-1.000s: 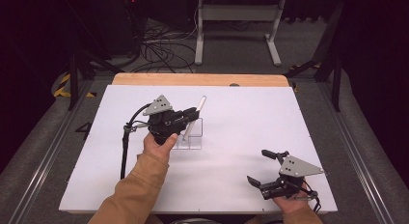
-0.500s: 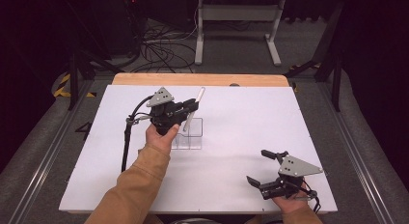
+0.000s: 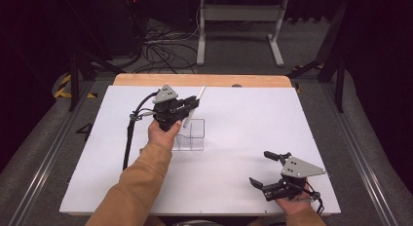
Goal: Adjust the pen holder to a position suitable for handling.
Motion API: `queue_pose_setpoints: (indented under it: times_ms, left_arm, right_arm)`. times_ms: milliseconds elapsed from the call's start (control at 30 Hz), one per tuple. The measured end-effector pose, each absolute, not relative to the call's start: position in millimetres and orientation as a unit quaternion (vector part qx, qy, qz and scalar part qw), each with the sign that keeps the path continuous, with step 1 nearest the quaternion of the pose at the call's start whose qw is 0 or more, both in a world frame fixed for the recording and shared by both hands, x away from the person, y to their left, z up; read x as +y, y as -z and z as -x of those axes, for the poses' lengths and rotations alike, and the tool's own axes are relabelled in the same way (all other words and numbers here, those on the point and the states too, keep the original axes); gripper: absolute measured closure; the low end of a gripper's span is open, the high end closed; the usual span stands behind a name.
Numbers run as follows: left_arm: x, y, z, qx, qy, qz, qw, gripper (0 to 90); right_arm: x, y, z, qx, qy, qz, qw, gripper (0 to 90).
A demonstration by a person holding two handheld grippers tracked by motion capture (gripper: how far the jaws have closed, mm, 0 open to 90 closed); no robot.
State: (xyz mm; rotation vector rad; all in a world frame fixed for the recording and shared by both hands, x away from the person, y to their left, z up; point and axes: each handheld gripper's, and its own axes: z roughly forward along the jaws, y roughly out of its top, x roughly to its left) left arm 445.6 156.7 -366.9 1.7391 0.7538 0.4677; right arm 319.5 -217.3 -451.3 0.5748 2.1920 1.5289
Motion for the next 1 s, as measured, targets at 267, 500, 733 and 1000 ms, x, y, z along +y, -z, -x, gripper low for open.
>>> queue_pose_setpoints:
  times_ms: [267,500,733,1000]
  left_arm:
    - [159.0,371.2,-443.7,0.311,-0.207,-0.745,0.553,78.3]
    - [164.3,379.6,-441.3,0.305,-0.196,-0.743,0.563,78.3]
    - [170.9,389.0,-434.6,0.3,-0.189,-0.741,0.571,78.2]
    - [175.6,395.3,-427.4,0.289,-0.185,-0.738,0.582,78.2]
  right_arm:
    - [-217.3,451.3,-319.1,0.785,-0.548,-0.207,0.202,4.0]
    - [-217.1,451.3,-318.8,0.785,-0.548,-0.207,0.202,4.0]
    - [-216.5,451.7,-319.0,0.786,-0.547,-0.205,0.201,4.0]
    - [-215.6,452.0,-319.2,0.787,-0.547,-0.204,0.199,4.0]
